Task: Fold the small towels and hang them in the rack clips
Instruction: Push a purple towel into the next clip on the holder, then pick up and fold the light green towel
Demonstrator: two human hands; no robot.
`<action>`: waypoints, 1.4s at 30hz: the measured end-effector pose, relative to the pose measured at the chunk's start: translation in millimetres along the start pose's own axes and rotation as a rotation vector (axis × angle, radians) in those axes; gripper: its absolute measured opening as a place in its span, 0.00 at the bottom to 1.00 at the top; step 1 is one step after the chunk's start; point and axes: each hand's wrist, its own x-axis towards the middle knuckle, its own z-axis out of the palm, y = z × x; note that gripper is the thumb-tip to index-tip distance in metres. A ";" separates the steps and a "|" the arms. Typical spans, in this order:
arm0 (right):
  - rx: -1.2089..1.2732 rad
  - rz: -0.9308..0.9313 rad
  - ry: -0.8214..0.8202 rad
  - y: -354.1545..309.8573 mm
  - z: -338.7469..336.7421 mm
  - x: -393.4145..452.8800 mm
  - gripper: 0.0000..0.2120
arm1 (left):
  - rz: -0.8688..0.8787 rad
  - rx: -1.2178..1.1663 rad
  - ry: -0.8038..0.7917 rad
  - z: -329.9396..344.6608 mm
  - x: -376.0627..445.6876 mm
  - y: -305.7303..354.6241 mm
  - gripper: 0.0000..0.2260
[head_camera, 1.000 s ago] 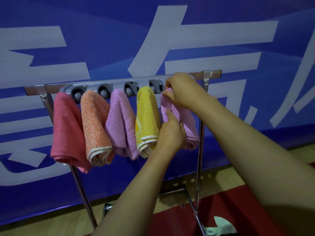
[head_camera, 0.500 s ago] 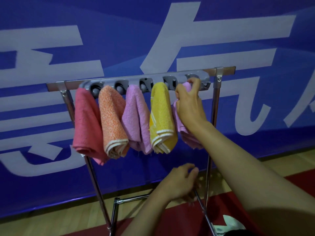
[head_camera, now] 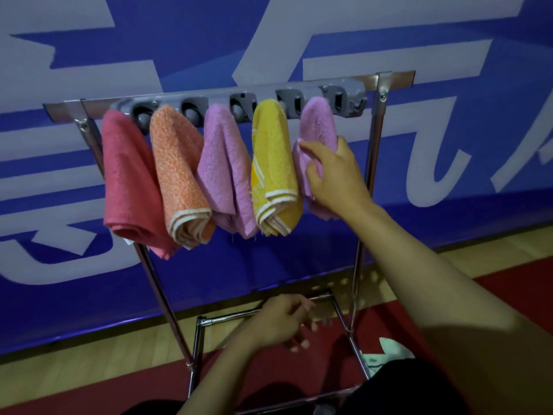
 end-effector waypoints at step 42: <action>-0.148 1.355 -1.058 372.4 215.8 -454.9 0.23 | -0.167 0.142 -0.298 161.8 246.0 -194.6 0.11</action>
